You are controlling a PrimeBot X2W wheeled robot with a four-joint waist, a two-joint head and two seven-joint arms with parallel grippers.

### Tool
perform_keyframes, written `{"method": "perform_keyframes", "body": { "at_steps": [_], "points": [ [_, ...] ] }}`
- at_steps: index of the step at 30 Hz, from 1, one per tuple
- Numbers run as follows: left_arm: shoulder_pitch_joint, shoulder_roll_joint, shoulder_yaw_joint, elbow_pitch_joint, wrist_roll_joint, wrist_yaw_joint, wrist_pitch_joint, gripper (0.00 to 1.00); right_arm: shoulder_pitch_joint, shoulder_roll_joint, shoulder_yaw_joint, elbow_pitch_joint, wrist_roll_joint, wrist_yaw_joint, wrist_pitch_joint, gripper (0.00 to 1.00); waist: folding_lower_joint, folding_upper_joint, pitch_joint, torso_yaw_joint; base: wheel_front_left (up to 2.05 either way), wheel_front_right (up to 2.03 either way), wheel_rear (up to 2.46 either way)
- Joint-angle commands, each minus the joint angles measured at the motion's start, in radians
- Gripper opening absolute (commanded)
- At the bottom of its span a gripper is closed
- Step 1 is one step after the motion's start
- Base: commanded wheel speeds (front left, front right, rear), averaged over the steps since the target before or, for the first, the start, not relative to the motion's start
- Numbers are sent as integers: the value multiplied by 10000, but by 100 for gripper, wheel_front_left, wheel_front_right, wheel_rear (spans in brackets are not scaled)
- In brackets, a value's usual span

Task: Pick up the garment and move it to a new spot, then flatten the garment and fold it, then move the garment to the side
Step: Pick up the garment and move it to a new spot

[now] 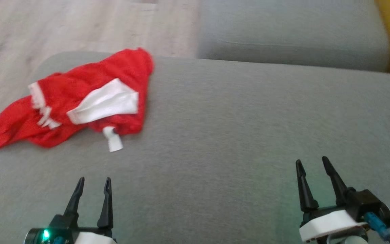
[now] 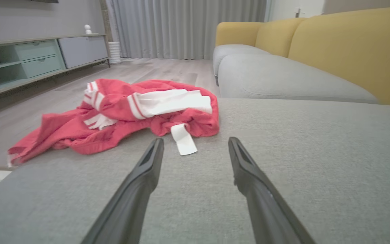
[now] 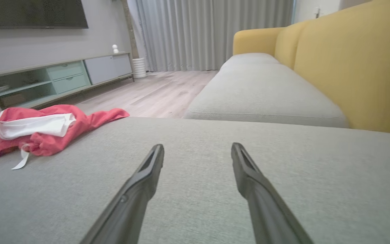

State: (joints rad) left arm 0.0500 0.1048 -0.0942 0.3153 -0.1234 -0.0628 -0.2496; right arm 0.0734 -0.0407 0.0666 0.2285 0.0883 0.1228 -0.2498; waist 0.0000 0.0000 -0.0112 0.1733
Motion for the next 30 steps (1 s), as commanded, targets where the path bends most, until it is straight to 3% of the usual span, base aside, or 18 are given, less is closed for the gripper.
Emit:
{"method": "perform_keyframes", "body": {
  "at_steps": [1, 7, 12, 22, 30],
  "points": [
    [-162, 41, 412, -288, 26, -2, -122, 100, -267, -95, 330, -272, 87, 79, -120, 100, 0, 0, -207, 1101, 0, 0, 0],
    [270, 176, 730, -371, -63, 99, -122, 100, -315, -95, 734, -193, 184, 79, -120, 100, 0, 0, -418, 2547, 0, 0, 0],
    [695, 277, 1070, -515, -260, 141, -122, 100, -476, -95, 1090, -96, 231, 79, -120, 100, 0, 0, -403, 2927, 0, 0, 0],
    [-214, 653, 1529, -1298, -1083, -199, 171, 100, -1070, -95, 1314, -67, -270, 79, -120, 100, 0, 0, 804, 1882, 0, 0, 0],
    [-3113, 2028, 2217, -1326, -2442, -451, 2591, 100, -1932, -95, 1210, -272, -815, 79, -120, 100, 0, 0, 2622, 611, 0, 0, 0]
  ]
}}
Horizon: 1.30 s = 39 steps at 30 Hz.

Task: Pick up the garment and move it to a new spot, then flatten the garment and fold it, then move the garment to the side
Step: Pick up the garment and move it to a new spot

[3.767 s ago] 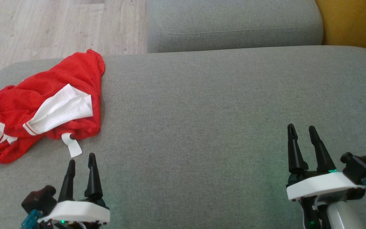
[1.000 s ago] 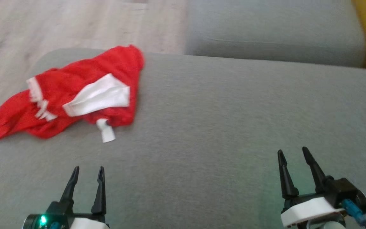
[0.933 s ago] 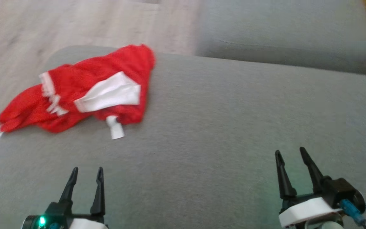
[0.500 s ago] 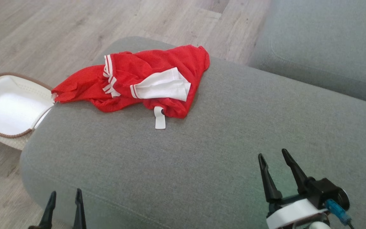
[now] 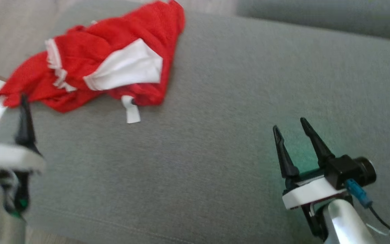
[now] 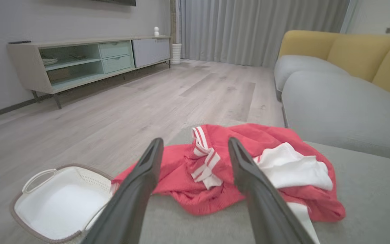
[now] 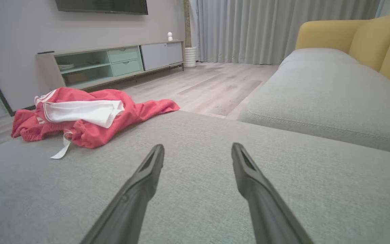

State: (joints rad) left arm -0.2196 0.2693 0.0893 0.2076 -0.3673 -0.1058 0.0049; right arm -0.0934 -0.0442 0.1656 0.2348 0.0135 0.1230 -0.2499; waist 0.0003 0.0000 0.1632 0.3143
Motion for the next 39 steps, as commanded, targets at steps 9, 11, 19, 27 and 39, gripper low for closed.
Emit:
{"method": "perform_keyframes", "body": {
  "at_steps": [9, 11, 19, 27, 39],
  "points": [
    [-3472, 1669, 414, 2032, -446, -61, 1972, 100, -834, -61, 354, -413, -224, 77, -118, 100, -3, 0, 1892, -1696, 0, 0, 0],
    [-3953, 1806, 441, 2618, -480, 43, 2238, 100, -926, -77, 416, -402, -250, 77, -118, 100, -3, 0, 2009, -1838, 0, 0, 0],
    [-5343, 2479, 414, 5079, -220, 474, 2532, 100, -1069, -151, 578, -348, -281, 77, -118, 100, -3, 0, 2194, -2286, 0, 0, 0],
    [-5952, 2600, 56, 6846, -146, 347, 2848, 100, -1011, -308, 634, -355, -310, 77, -118, 100, -3, 0, 2210, -2450, 0, 0, 0],
    [-6393, 2713, -757, 7435, -629, -229, 3179, 0, -1114, -263, 766, -264, -269, 77, -118, 100, -3, 0, 2188, -2661, 0, 0, 0]
  ]
}}
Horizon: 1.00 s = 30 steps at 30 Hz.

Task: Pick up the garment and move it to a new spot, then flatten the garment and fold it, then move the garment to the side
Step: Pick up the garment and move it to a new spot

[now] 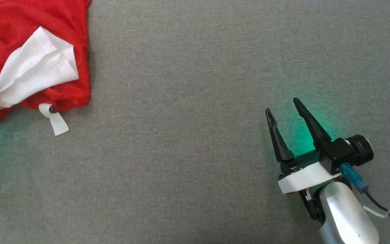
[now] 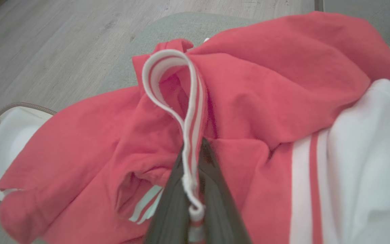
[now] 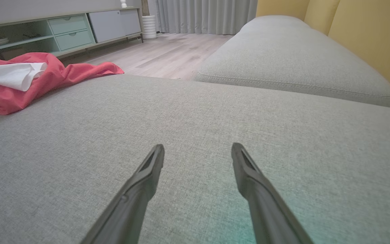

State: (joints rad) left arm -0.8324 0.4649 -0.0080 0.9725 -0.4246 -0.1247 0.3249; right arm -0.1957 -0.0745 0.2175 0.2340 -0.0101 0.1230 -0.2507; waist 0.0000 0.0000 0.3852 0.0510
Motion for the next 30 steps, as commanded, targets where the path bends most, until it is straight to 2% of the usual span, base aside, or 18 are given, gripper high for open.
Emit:
{"method": "perform_keyframes", "body": {
  "at_steps": [1, 5, 9, 13, 19, 25, 30],
  "points": [
    [-291, 827, 132, -250, -108, -47, -38, 0, -95, 57, 247, -239, -13, 77, -111, 100, 0, 0, -71, -67, 0, 0, 0],
    [-541, 1042, -328, -965, -692, -55, -130, 0, -79, 123, 252, -185, 94, 77, -111, 100, 0, 0, -342, -210, 0, 0, 0],
    [-834, 1508, -799, -2149, -1433, -57, -90, 0, -3, 184, 271, -147, 231, 77, -111, 100, 0, 0, -761, -412, 0, 0, 0],
    [-1003, 1896, -1186, -3713, -2397, -57, 212, 0, 139, 224, 318, -90, 436, 77, -111, 100, 0, 0, -1283, -672, 0, 0, 0],
    [-1028, 2288, -1573, -6482, -3981, -58, 1211, 0, 406, 239, 441, -134, 1026, 77, -111, 100, 0, 0, -2025, -1170, 0, 0, 0],
    [-742, 2172, -1450, -9320, -5412, 23, 2518, 0, 636, 241, 529, -172, 1427, 77, -111, 100, 0, 0, -2463, -1684, 0, 0, 0],
    [-536, 1960, -1555, -11275, -6414, 382, 3483, 0, 663, 241, 707, -244, 1659, 77, -111, 100, 0, 0, -2508, -2193, 0, 0, 0]
  ]
}}
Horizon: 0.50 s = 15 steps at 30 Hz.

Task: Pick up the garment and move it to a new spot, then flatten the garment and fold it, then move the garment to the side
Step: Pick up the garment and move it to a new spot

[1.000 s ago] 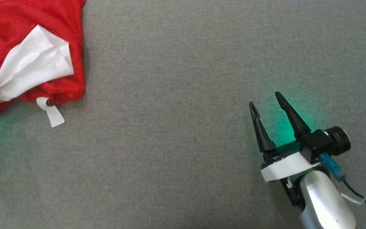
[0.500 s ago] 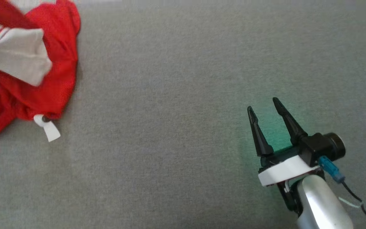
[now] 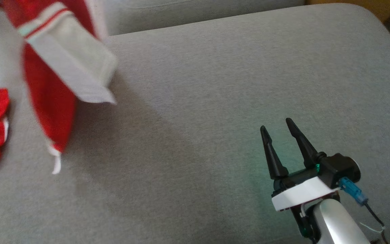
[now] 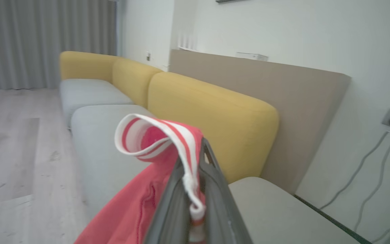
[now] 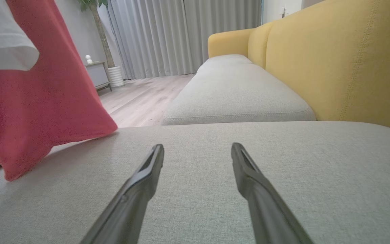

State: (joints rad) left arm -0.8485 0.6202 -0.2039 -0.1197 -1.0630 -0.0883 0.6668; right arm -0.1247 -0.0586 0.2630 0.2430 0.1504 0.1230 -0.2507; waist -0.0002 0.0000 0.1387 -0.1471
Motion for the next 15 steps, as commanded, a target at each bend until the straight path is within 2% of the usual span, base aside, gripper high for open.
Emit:
{"method": "perform_keyframes", "body": {
  "at_steps": [1, 8, 12, 15],
  "points": [
    [-361, 343, 352, -674, -198, 98, 226, 0, -66, 82, 284, -348, 100, 77, -111, 100, 2, 0, -33, -335, 0, 0, 0],
    [-28, -331, -701, -1796, -472, 575, 921, 0, -286, 83, 590, -493, 518, 77, -111, 100, 2, 0, 122, -1492, 0, 0, 0],
    [235, -934, -1402, -1755, -326, 823, 935, 0, -394, 83, 776, -621, 762, 77, -111, 100, 2, 0, 282, -2113, 0, 0, 0],
    [495, -1522, -2264, -1260, 243, 983, 766, 0, -480, 83, 979, -800, 1040, 77, -111, 100, 2, 0, 493, -2740, 0, 0, 0]
  ]
}}
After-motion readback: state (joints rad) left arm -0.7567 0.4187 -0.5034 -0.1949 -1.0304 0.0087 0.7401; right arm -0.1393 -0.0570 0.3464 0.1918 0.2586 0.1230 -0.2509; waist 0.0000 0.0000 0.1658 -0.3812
